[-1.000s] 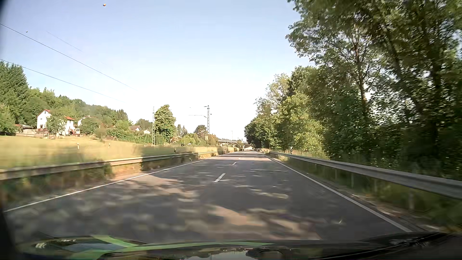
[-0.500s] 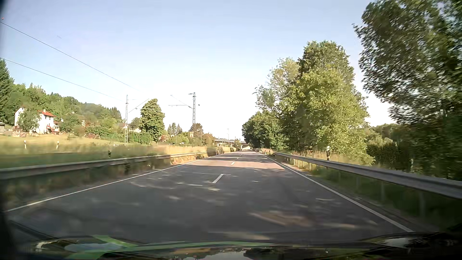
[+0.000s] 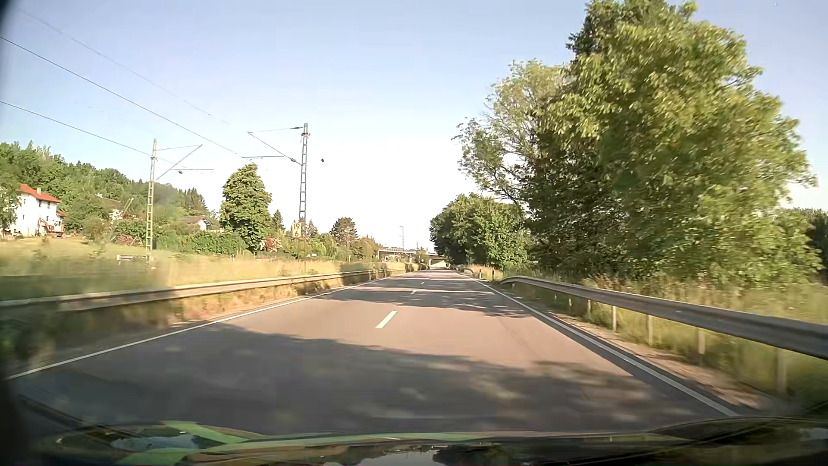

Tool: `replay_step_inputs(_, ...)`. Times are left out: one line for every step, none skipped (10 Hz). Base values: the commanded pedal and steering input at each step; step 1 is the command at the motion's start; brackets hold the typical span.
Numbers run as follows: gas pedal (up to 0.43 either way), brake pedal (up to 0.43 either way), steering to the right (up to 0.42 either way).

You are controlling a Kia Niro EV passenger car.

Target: Follow the waypoints while adhering to traffic rules and regulations

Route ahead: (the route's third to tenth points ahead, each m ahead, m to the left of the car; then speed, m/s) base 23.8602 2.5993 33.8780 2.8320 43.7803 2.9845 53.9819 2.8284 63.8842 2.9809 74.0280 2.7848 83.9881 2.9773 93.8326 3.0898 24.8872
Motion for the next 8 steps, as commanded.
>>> replay_step_inputs(0.118,0.000,0.000)
replay_step_inputs(0.118,0.000,0.000)
replay_step_inputs(0.118,0.000,0.000)
replay_step_inputs(0.039,0.000,-0.001)
replay_step_inputs(0.000,0.000,0.000)
replay_step_inputs(0.000,0.000,0.000)
replay_step_inputs(0.000,0.000,0.000)
replay_step_inputs(0.000,0.000,0.000)
